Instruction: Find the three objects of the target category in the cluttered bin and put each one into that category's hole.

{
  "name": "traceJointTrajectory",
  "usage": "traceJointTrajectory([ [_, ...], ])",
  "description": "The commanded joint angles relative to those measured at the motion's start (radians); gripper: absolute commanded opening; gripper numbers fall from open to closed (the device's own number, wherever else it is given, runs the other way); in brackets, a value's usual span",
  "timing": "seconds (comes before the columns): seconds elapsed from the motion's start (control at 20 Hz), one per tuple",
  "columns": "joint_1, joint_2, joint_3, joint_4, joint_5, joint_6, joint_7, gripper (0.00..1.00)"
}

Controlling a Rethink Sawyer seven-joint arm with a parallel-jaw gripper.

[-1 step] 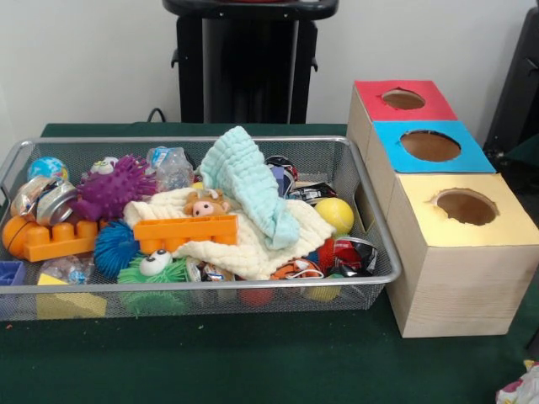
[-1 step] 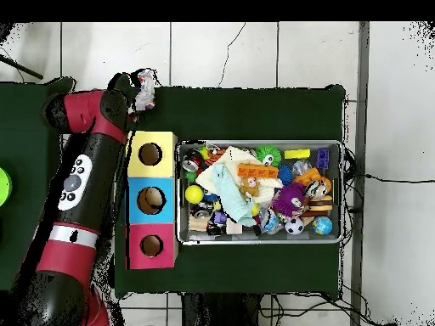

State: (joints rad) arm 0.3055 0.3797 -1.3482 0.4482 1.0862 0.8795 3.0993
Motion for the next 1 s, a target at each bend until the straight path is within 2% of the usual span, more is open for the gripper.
traceJointTrajectory([
  [0.05, -0.020, 0.033, 0.057, -0.026, -0.056, 0.120, 0.067, 1.00],
  [0.4, -0.010, 0.045, 0.097, -0.007, -0.096, 0.061, 0.061, 1.00],
  [0.55, 0.005, 0.039, 0.130, 0.028, -0.122, 0.033, 0.050, 1.00],
  [1.0, 0.009, 0.039, 0.173, 0.035, -0.162, -0.009, 0.059, 1.00],
])
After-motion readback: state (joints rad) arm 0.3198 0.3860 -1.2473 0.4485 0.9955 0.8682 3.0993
